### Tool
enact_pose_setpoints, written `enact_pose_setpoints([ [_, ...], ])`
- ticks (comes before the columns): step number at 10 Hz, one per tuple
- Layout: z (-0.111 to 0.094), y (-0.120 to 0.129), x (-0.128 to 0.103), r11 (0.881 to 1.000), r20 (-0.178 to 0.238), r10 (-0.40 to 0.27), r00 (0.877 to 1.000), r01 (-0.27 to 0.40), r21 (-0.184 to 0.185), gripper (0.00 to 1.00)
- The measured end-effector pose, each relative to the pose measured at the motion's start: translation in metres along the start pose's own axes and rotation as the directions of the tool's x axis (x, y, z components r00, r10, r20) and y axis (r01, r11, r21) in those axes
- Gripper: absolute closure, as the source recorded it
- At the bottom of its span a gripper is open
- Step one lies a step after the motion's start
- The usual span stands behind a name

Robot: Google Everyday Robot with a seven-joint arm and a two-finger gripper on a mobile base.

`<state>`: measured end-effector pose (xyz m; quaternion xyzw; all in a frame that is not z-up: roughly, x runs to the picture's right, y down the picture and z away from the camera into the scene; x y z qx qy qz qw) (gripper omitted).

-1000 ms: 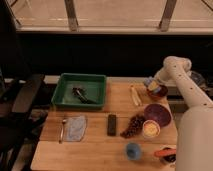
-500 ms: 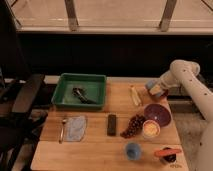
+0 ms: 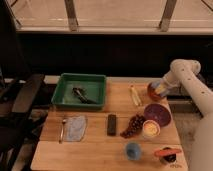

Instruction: Wipe red bowl with sponge

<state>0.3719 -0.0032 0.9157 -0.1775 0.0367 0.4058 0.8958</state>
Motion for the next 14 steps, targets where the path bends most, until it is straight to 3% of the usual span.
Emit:
enact_pose_setpoints([
  [3, 0.013, -0.018, -0.026, 1.0, -0.004, -0.017, 1.0, 0.018, 0.019, 1.0],
  [6, 0.012, 0.007, -0.033, 0.999, 0.046, -0.03, 0.998, 0.031, -0.034, 1.0],
  [9, 0.002, 0.026, -0.023, 0.995, 0.096, -0.016, 0.995, 0.026, -0.096, 1.0],
  [11, 0.0, 0.026, -0.019, 0.995, 0.093, -0.01, 0.996, 0.019, -0.101, 1.0],
  [14, 0.003, 0.003, 0.002, 0.997, 0.044, 0.019, 0.999, -0.016, -0.07, 1.0],
])
